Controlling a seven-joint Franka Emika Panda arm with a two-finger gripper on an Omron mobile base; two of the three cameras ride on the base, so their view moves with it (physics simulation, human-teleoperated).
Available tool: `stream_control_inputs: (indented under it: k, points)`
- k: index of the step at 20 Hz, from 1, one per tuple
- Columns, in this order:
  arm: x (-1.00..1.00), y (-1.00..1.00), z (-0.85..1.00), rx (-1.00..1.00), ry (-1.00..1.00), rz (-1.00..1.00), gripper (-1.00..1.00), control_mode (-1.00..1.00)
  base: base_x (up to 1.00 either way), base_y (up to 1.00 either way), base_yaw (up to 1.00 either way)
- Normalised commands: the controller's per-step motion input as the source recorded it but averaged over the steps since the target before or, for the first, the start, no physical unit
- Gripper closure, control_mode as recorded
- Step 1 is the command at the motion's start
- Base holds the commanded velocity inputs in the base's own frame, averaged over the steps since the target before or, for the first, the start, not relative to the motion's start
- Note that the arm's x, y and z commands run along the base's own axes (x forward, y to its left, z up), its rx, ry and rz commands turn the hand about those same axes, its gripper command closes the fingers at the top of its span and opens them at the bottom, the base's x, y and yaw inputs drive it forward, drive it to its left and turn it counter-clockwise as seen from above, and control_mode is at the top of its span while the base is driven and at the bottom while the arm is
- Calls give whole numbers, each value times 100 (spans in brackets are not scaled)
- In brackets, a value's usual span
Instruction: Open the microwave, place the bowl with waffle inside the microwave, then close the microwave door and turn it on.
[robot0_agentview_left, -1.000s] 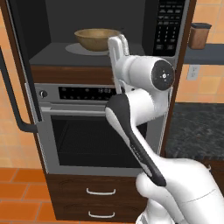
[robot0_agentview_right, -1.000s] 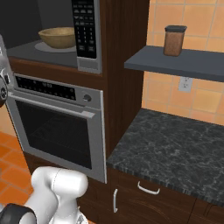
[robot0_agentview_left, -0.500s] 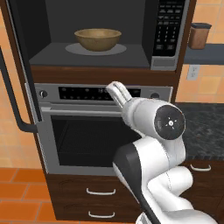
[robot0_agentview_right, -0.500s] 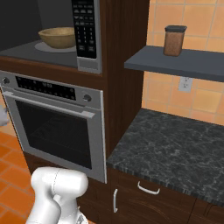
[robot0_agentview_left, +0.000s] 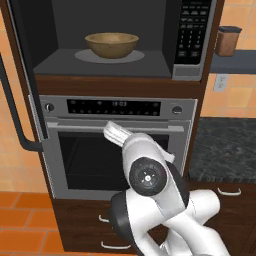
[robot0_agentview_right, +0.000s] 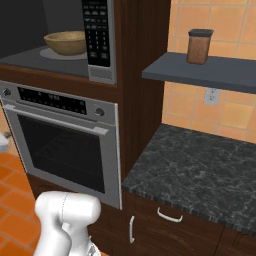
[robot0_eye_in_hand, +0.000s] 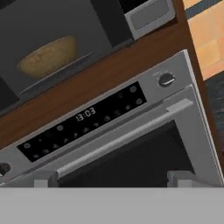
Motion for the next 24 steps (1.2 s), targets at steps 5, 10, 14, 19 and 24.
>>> stream_control_inputs:
  k: [5,10,14,19,24]
  points:
    - [0,2,-80,-28,-56,0,-100,-100,0,0,0]
    - [18,18,-79,-18,-64,0,-100,-100,0,0,0]
    - [18,7,-70,-17,-54,0,100,-100,0,0,0]
    - [13,12,-35,-7,-50,1,100,-100,0,0,0]
    - [25,53,-4,-12,-27,3,100,-100,0,0,0]
